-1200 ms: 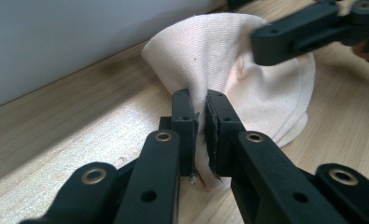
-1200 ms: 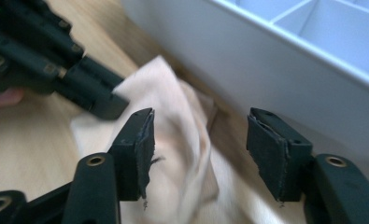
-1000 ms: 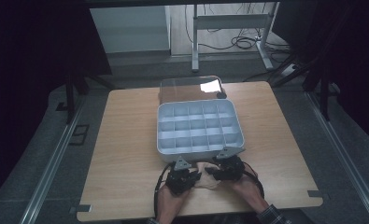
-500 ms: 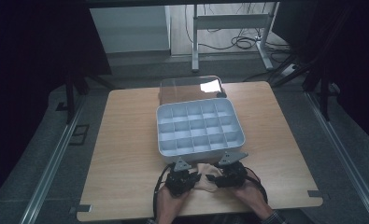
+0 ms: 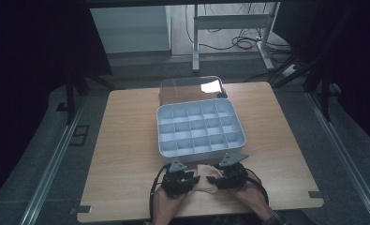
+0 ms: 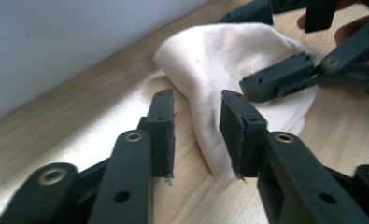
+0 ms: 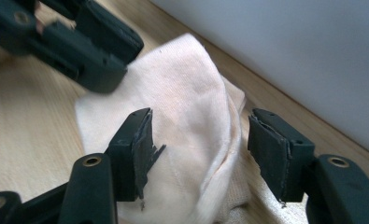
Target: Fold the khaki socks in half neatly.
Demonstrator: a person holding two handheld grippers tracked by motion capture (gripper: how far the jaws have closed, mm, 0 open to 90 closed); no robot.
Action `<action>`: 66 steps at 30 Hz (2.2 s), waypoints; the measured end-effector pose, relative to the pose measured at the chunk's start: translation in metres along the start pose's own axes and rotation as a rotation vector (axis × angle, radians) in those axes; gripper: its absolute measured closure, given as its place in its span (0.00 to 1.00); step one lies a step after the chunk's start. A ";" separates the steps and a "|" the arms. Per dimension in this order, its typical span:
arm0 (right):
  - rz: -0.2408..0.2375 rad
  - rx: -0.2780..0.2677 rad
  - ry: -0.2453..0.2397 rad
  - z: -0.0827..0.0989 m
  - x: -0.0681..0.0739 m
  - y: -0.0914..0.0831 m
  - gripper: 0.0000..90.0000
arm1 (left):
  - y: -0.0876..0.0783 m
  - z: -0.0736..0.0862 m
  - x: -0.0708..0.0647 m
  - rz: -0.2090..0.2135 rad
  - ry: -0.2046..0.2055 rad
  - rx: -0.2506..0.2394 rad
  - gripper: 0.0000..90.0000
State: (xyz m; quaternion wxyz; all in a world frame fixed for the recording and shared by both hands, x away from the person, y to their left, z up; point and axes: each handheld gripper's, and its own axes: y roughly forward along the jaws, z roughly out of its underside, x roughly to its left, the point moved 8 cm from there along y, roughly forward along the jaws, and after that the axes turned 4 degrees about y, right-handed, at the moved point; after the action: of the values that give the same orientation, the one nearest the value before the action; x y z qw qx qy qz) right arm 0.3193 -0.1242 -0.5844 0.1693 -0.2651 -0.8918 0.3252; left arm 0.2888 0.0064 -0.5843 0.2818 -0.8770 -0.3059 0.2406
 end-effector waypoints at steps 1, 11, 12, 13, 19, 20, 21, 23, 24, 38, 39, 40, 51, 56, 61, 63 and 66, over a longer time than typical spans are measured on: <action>-0.003 -0.020 0.004 -0.003 0.000 -0.005 0.46 | 0.000 0.000 -0.001 0.004 -0.001 0.001 0.69; -0.063 -0.059 -0.025 -0.014 0.015 -0.026 0.72 | 0.008 0.005 -0.003 0.019 -0.020 0.021 0.72; -0.087 -0.046 -0.033 -0.013 0.019 -0.024 0.77 | 0.008 0.005 -0.003 0.019 -0.019 0.022 0.73; -0.109 -0.028 -0.042 -0.010 0.023 -0.021 0.80 | 0.008 0.005 -0.003 0.020 -0.019 0.024 0.74; -0.133 0.037 -0.093 0.007 0.033 -0.006 0.95 | 0.008 0.007 -0.003 0.044 -0.039 0.019 0.86; -0.133 0.037 -0.093 0.007 0.033 -0.006 0.95 | 0.008 0.006 -0.004 0.050 -0.045 0.016 0.86; -0.125 0.044 -0.098 0.008 0.033 -0.005 0.96 | 0.007 0.005 -0.004 0.060 -0.047 0.007 0.88; -0.122 0.040 -0.097 0.010 0.032 -0.003 0.97 | 0.005 0.003 -0.006 0.067 -0.054 -0.002 0.92; -0.122 0.040 -0.097 0.010 0.032 -0.003 0.97 | 0.003 0.002 -0.006 0.070 -0.047 -0.004 0.92; -0.079 -0.016 -0.063 -0.010 0.012 -0.018 0.91 | 0.001 -0.004 -0.011 0.044 -0.017 0.003 0.93; -0.071 -0.013 -0.065 -0.011 0.011 -0.014 0.92 | 0.001 -0.005 -0.012 0.041 -0.013 0.006 0.93; -0.064 -0.009 -0.066 -0.011 0.010 -0.009 0.94 | 0.001 -0.005 -0.014 0.036 -0.008 0.009 0.93; -0.038 0.026 -0.032 -0.004 0.007 0.010 1.00 | 0.003 -0.007 -0.015 0.005 0.012 0.023 0.93; -0.066 0.010 -0.010 -0.012 0.008 -0.004 0.92 | 0.002 -0.011 -0.014 -0.023 0.012 0.033 0.93; -0.039 -0.008 -0.038 -0.012 0.005 -0.028 0.93 | 0.002 -0.011 -0.013 -0.030 0.011 0.035 0.93; -0.025 -0.006 -0.036 -0.007 0.002 -0.033 0.93 | 0.002 -0.011 -0.012 -0.031 0.012 0.038 0.93; -0.019 0.033 -0.020 0.010 -0.004 -0.026 0.96 | 0.002 -0.013 -0.013 -0.033 0.019 0.037 0.93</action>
State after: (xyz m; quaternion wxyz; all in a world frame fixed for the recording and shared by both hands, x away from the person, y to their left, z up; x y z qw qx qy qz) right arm 0.3084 -0.1488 -0.5749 0.1678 -0.2504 -0.8904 0.3409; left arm 0.2881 -0.0084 -0.5732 0.3047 -0.8688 -0.3132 0.2331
